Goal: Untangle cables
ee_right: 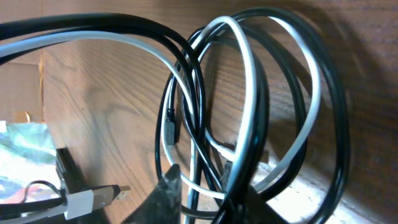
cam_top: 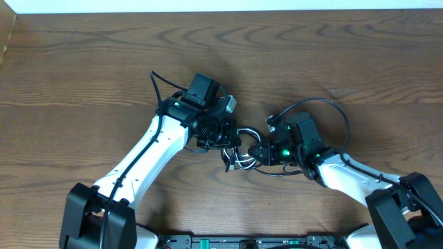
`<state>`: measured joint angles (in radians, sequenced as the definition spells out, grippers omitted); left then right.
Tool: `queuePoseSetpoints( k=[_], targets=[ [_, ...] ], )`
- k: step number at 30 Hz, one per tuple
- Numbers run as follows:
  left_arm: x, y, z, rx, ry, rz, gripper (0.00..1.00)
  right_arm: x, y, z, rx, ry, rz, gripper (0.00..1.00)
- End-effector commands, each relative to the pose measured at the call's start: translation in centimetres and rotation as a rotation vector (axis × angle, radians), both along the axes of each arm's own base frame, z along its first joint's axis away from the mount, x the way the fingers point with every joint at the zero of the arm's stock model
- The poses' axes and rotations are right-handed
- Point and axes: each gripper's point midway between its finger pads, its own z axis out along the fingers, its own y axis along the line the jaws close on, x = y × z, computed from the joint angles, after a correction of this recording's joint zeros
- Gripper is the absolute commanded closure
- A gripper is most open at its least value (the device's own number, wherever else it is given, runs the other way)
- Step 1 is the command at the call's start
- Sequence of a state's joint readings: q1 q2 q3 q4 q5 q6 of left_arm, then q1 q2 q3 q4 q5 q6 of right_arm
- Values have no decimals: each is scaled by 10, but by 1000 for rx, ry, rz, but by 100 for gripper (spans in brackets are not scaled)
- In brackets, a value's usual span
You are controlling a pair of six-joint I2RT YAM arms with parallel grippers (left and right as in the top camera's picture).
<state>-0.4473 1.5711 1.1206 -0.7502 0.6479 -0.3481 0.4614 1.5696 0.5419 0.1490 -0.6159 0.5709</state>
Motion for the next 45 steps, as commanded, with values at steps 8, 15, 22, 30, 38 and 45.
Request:
queuePoseSetpoints(
  k=[8, 15, 22, 30, 38, 45],
  targets=[
    [-11, -8, -6, 11, 29, -17, 92, -5, 7, 3, 1, -9, 17, 99],
    [-8, -11, -5, 4, 8, -19, 92, -12, 18, 16, 79, -12, 80, 99],
    [1, -7, -9, 38, -37, -3, 92, -15, 24, 23, 129, 14, 91, 99],
    [10, -2, -18, 86, -63, 14, 92, -14, 24, 23, 128, 16, 88, 99],
    [13, -3, -20, 84, -66, 14, 92, -17, 26, 26, 145, 14, 106, 99],
    [12, -3, -27, 93, -49, 13, 92, -18, 25, 24, 133, -6, 125, 99]
  ],
)
